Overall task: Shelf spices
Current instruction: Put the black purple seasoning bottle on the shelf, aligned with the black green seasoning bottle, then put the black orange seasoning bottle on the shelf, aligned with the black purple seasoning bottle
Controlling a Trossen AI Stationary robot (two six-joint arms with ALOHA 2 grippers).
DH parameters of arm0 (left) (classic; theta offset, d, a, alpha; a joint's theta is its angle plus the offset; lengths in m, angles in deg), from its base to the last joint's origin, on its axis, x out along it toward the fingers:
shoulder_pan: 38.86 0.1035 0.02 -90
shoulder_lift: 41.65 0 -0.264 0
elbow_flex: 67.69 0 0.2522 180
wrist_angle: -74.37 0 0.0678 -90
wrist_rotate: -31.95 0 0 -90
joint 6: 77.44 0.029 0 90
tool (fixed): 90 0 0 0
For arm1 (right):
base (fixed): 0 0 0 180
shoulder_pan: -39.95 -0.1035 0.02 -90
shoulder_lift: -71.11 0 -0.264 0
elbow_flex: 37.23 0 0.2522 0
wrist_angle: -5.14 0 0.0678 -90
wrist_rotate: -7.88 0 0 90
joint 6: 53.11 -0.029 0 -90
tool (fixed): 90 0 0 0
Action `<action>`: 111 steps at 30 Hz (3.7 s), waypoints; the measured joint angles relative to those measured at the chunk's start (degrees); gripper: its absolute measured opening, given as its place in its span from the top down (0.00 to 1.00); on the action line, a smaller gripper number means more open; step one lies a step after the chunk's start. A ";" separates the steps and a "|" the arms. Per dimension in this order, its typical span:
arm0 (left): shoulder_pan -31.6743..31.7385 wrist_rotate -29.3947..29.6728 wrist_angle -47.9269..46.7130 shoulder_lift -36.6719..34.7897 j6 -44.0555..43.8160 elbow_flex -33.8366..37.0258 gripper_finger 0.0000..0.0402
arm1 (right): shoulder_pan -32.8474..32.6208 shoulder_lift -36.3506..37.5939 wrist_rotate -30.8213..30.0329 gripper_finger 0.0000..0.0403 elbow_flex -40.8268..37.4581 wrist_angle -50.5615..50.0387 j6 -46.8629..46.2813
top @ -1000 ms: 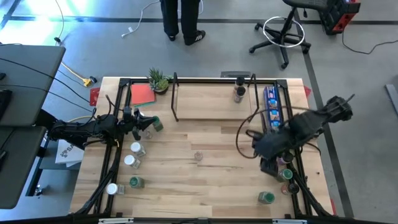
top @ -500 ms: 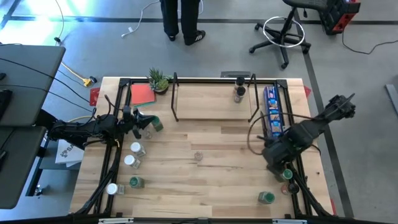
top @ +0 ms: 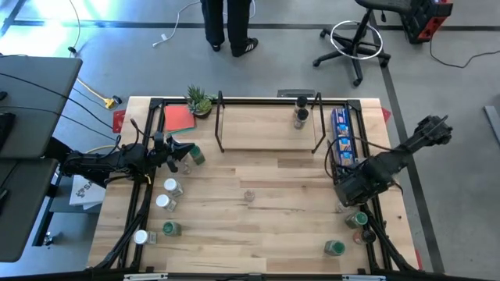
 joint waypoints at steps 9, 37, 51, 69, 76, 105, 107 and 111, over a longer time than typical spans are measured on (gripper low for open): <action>0.00 0.94 0.04 0.02 -0.06 0.00 1.00 | 0.20 3.09 0.07 0.20 -9.21 5.69 -0.36; 0.00 1.67 0.11 0.02 0.14 0.00 1.00 | 0.20 7.02 -2.05 0.53 -15.17 10.71 -6.79; 0.00 1.67 0.11 0.00 0.03 0.00 1.00 | 9.26 3.52 -11.29 0.53 2.38 -1.10 -0.16; 0.00 1.63 0.11 0.02 -0.01 0.00 1.00 | 52.63 -31.76 -22.31 0.53 40.87 1.17 80.65; 0.00 1.60 0.11 0.01 -0.03 0.00 1.00 | 57.42 -40.77 -22.53 0.53 45.07 1.18 98.57; -0.02 1.58 0.26 0.00 -0.02 0.02 1.00 | 55.04 -39.08 -30.47 0.39 49.67 0.09 94.13; 0.00 1.58 0.28 0.02 -0.04 0.02 1.00 | 53.28 -37.60 -30.62 0.39 51.98 -0.73 91.41; -0.01 1.58 0.31 0.01 -0.02 0.02 1.00 | 46.92 -32.22 -30.55 0.39 54.05 -0.67 85.93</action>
